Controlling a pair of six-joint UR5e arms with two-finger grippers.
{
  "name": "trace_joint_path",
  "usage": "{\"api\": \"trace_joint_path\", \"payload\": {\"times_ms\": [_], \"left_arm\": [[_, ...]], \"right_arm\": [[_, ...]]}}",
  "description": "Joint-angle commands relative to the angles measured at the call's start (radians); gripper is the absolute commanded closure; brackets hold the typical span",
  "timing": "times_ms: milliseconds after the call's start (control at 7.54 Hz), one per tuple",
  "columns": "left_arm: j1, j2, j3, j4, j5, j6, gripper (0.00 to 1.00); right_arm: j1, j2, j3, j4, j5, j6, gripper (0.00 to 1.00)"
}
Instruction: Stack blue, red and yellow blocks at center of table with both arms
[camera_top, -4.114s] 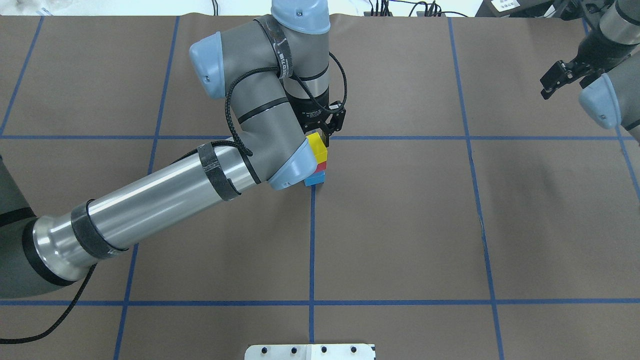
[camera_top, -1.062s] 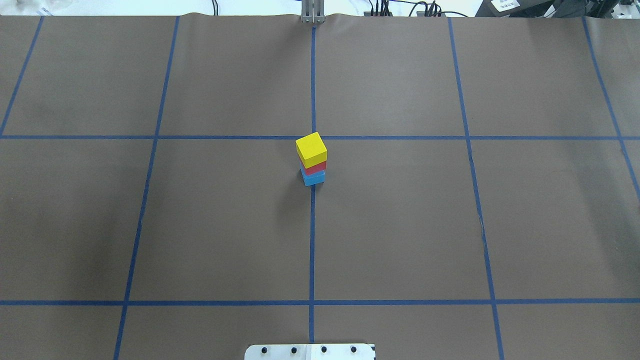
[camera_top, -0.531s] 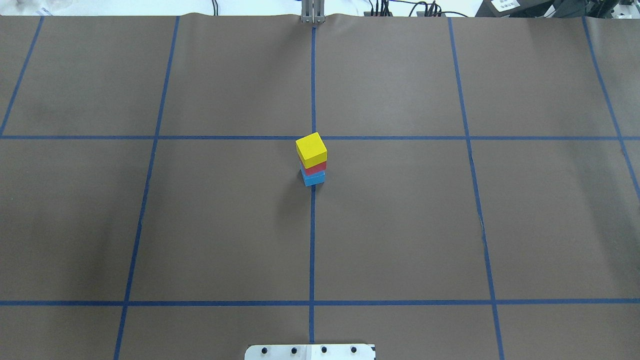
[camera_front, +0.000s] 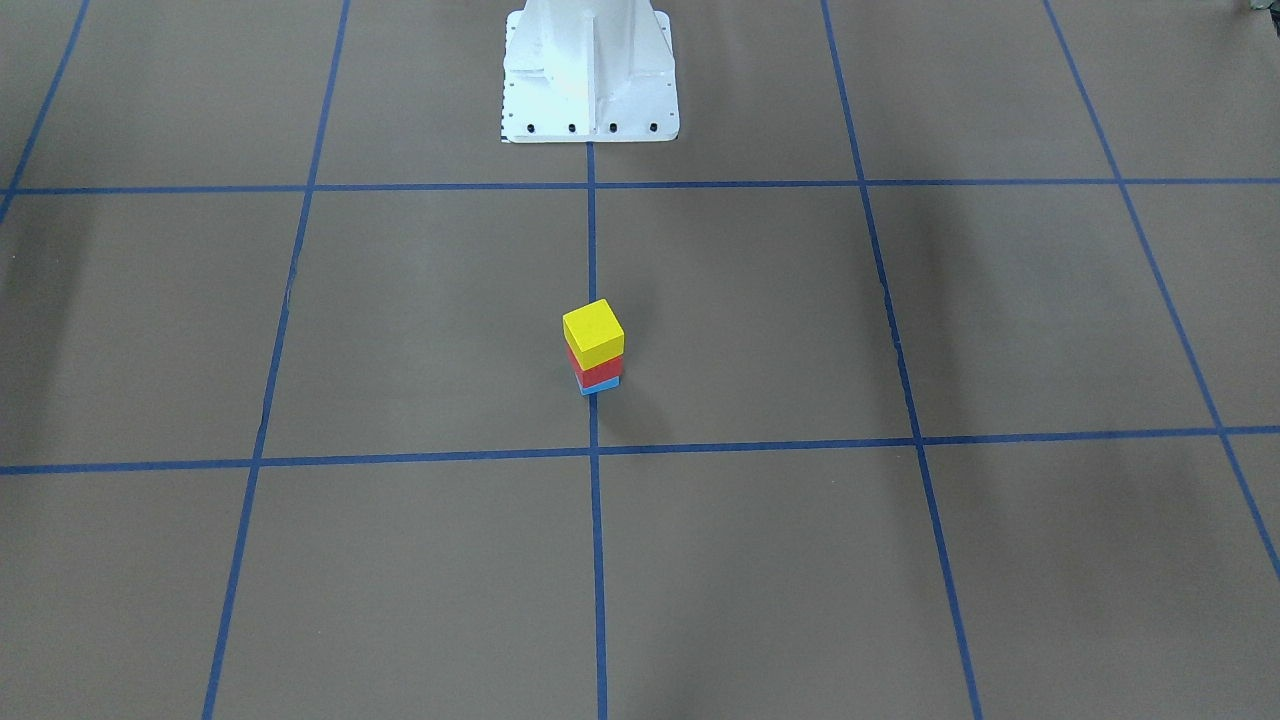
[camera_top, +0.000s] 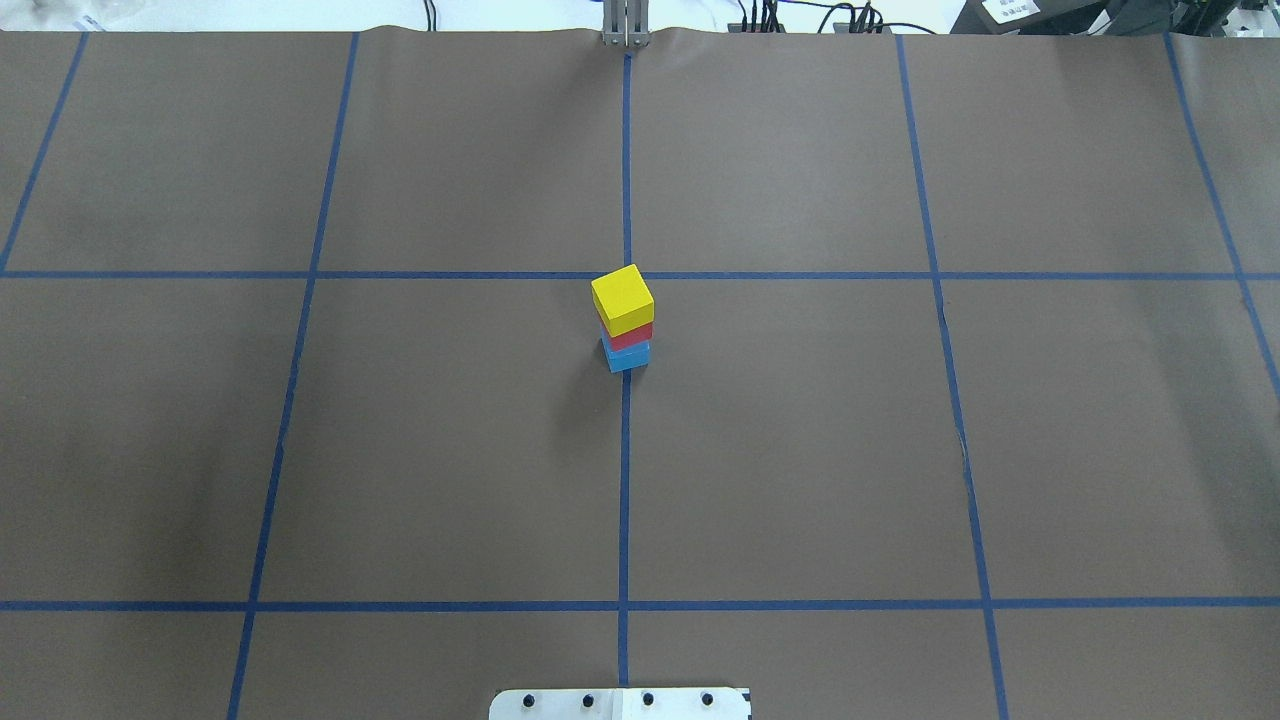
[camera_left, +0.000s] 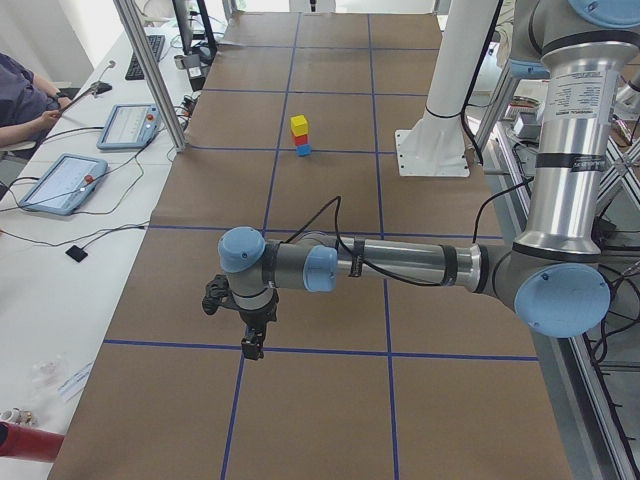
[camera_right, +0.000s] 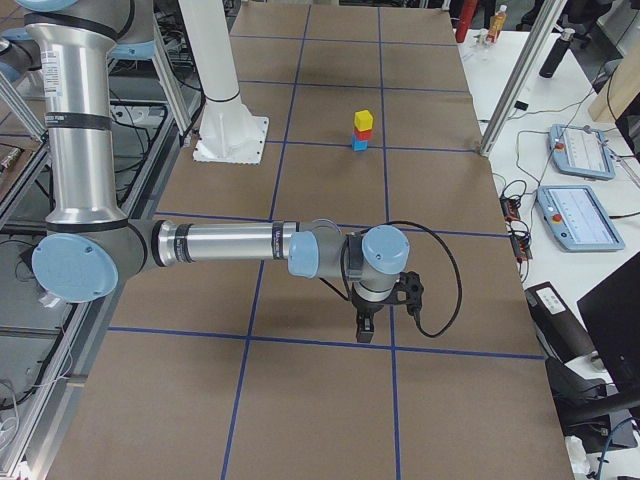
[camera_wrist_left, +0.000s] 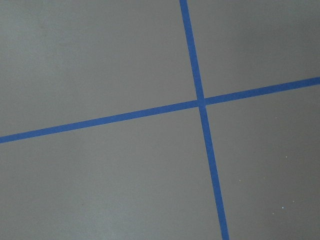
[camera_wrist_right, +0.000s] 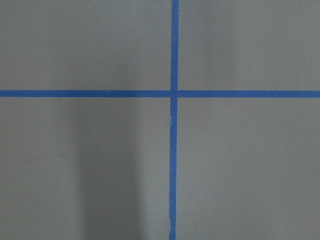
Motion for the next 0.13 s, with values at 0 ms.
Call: {"api": "trace_joint_path", "payload": {"times_ms": [0], "left_arm": [[0.000,0.000,0.003,-0.001,-0.002,0.002,0.00]], "right_arm": [[0.003,-0.001,0.001,0.002,0.001,0.000,0.00]]}}
